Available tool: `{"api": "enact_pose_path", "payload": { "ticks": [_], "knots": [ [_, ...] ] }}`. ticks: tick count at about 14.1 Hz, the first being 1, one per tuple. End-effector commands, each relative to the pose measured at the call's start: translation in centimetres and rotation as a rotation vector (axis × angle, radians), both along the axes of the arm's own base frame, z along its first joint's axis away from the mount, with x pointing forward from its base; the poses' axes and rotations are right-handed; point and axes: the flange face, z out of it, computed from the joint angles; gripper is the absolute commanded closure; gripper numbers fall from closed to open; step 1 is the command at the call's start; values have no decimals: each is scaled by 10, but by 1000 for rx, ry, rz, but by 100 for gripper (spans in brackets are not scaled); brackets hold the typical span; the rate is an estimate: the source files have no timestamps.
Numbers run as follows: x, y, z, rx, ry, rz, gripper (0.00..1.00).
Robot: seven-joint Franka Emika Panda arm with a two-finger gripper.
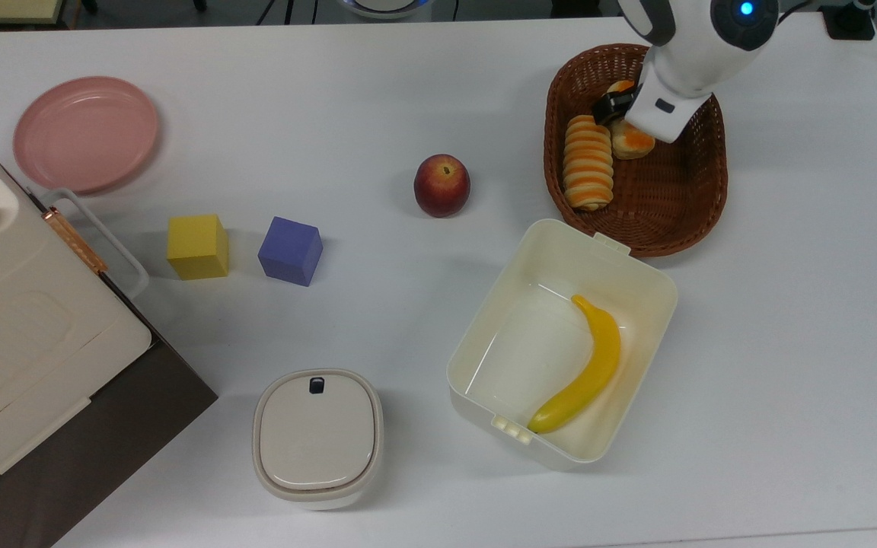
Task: Put the bread on the table
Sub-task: 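Close the gripper on the bread roll and lift it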
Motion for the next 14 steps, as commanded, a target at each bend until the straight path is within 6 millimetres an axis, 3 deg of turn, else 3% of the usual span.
{"api": "enact_pose_path", "payload": {
  "ticks": [1,5,6,8,11,14],
  "knots": [
    [-11,13,-2,-34,-21,-29,11],
    [-7,3,-3,-97,-57,10,60],
    [-6,0,-2,-114,-56,17,66],
    [-7,-9,8,-144,-33,23,67],
    [-11,-18,61,-157,-21,27,67],
    [-14,-41,118,-150,-32,9,67]
  ]
}}
